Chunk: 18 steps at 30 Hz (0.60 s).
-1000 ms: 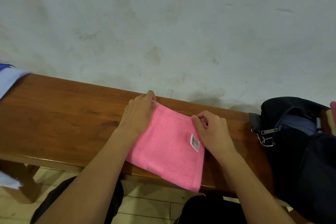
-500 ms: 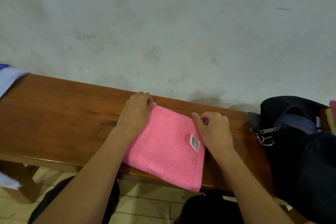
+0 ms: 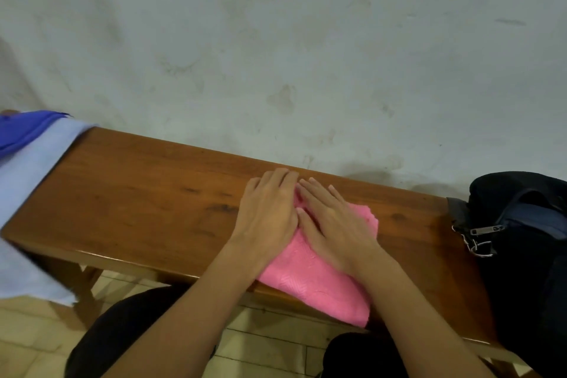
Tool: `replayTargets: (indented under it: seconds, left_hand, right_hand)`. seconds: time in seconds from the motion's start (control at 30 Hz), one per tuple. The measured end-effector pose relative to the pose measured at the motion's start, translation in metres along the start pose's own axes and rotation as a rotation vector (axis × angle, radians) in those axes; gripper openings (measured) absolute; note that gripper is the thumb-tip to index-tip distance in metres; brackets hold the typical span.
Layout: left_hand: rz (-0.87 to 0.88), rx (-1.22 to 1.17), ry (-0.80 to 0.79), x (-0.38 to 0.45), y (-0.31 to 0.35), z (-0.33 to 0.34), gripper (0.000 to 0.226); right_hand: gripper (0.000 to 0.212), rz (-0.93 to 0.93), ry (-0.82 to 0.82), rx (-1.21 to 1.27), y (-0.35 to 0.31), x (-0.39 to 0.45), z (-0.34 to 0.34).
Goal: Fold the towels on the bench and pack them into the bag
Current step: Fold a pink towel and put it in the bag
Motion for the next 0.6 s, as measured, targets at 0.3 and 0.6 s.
replayTargets:
  seconds: [0.3,0.6]
  left_hand:
    - [-0.022,0.1,-0.381,-0.038,-0.017,0.041,0.064]
    - [0.106,0.114,-0.312,-0.013,-0.037,0.041,0.057]
  right_hand:
    - [0.071,0.014,-0.123,-0.181,0.01,0.002,0.024]
    - [0.06,0.272,-0.056,-0.123,0.023,0.007,0.024]
Point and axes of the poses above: each hand's wrist, its own x-axis towards the middle knuckle, its own z-axis out of the palm, y = z × x, the point moved 9 cm from there along x, towards the middle knuckle, and after that the axes turned 11 degrees about y, right-handed, at the moved point
